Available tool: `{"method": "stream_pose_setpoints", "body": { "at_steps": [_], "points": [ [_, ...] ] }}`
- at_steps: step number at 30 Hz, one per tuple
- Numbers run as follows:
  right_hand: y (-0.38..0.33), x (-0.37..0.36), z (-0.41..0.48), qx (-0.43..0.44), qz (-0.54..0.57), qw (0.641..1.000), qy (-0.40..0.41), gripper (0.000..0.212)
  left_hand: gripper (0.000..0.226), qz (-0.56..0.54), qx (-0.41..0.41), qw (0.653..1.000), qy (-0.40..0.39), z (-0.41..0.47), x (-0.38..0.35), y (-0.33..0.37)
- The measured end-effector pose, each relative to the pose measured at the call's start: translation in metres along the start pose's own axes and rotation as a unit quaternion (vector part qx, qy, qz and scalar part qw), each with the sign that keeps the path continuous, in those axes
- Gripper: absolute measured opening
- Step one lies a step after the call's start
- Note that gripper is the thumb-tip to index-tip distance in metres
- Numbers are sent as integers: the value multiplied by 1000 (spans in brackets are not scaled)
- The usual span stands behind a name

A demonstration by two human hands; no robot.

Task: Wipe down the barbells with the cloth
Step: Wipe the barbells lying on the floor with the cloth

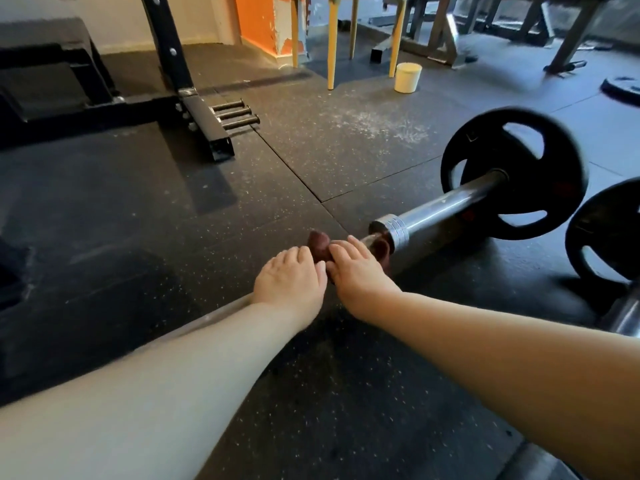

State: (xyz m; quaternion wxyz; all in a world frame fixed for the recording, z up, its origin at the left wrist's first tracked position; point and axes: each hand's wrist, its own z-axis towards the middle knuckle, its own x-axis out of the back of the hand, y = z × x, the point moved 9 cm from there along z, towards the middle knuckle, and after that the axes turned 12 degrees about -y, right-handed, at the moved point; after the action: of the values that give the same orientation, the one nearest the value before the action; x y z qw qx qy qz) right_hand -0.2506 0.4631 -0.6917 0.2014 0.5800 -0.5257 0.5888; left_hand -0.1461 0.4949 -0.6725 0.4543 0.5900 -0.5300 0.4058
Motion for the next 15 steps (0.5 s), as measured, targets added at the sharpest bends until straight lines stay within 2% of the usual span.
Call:
{"method": "stream_pose_setpoints", "body": {
  "at_steps": [3, 5, 9, 15],
  "points": [
    [1, -5, 10, 31, -65, 997, -17, 42, 52, -7, 30, 999, -45, 8, -12, -8],
    [16, 8, 17, 9, -102, 994, -30, 38, 49, -24, 32, 997, -64, 10, -18, -10],
    [11, 14, 32, -33, -80, 995, -47, 33, 45, -41, 34, 998, -29, 10, -22, -14],
    [-20, 4, 33, 33, -104, 987, -121, 31, 39, -28, 22, 999, -13, 8, -29, -18]
  ]
}}
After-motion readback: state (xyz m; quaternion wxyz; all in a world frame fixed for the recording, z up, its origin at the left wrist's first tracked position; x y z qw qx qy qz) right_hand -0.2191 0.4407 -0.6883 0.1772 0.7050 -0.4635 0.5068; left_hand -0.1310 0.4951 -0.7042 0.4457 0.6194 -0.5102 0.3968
